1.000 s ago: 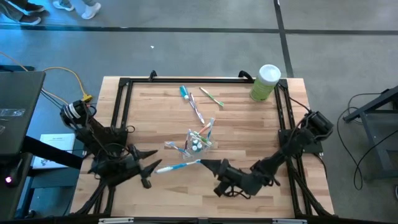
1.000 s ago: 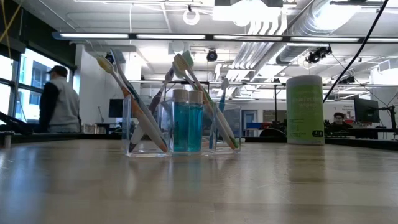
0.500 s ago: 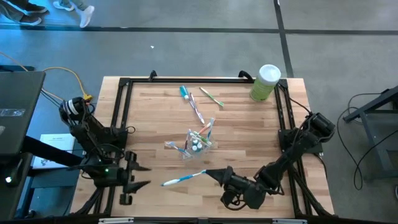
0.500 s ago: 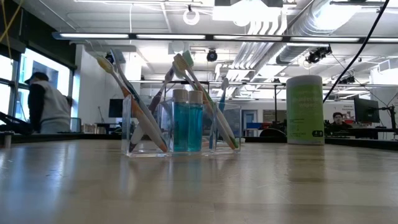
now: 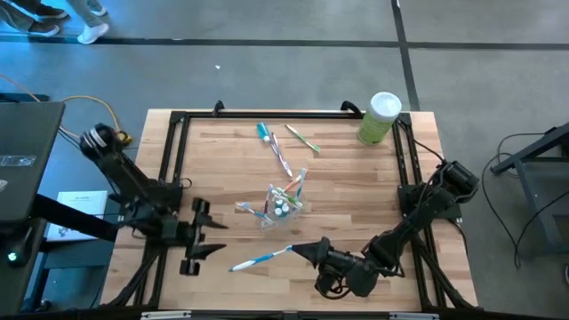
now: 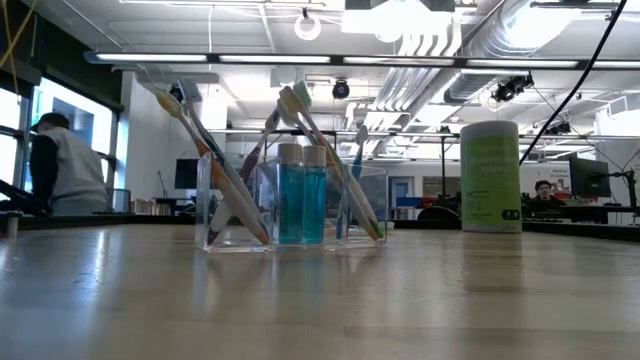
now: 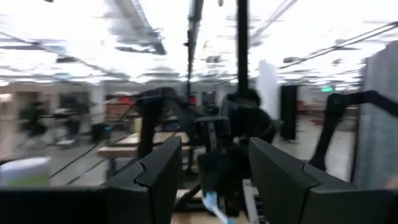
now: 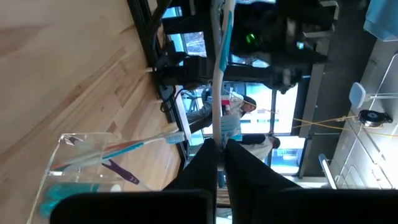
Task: Pick & Place toothbrushing station
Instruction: Put the blue toothbrush into the transparent organizer
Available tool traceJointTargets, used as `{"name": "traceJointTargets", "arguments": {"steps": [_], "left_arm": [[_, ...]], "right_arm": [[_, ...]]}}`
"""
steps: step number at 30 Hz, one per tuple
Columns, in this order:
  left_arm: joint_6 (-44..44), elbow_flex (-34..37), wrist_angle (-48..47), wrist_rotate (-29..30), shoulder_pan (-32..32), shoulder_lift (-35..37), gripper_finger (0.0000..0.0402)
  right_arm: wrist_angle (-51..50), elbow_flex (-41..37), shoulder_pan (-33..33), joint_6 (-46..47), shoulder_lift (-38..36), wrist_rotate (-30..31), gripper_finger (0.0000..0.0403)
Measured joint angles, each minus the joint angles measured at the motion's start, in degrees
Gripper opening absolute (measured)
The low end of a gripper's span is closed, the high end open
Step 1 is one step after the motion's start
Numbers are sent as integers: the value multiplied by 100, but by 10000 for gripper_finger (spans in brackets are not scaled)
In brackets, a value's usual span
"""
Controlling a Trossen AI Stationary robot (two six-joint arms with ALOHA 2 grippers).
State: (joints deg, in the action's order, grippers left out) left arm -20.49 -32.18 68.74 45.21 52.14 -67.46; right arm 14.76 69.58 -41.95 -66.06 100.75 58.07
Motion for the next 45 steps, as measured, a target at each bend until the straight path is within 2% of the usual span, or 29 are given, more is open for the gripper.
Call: {"name": "traceJointTargets", "arguments": {"steps": [3, 7, 10, 12, 15, 21, 26, 34, 39, 45], "left_arm": [[867, 0, -1219, -868, -653, 706, 184], [2512, -4, -3195, -1760, -1558, 1643, 184], [3752, -4, -4478, -3205, -2351, 2049, 184], [4444, -4, -4777, -4184, -2880, 2083, 184], [4999, -4, -4656, -5017, -3488, 1914, 184], [6303, -4, -4431, -5712, -4367, 1308, 184], [7159, -4, -4214, -6572, -4747, 719, 184], [7421, -4, -2876, -7285, -4618, -353, 184], [7428, -3, -2239, -7295, -4366, -822, 184], [7402, -2, -2203, -7281, -4115, -997, 184]], "right_arm": [[-26, 0, 0, 1, -1, 10, 5], [-190, 0, 0, 20, -2, 13, 5], [-233, 0, 49, 6, -2, -102, 5], [-276, 0, 113, 8, -2, -262, 5], [-306, 0, 274, 8, -4, -415, 5], [-446, 0, 609, 303, -3, -666, 5], [-442, 0, 686, 214, -2, -1002, 5], [-579, 0, 821, 136, -4, -1026, 5], [-765, 0, 890, 127, -4, -1000, 5], [-766, 0, 916, 21, -4, -978, 6]]}}
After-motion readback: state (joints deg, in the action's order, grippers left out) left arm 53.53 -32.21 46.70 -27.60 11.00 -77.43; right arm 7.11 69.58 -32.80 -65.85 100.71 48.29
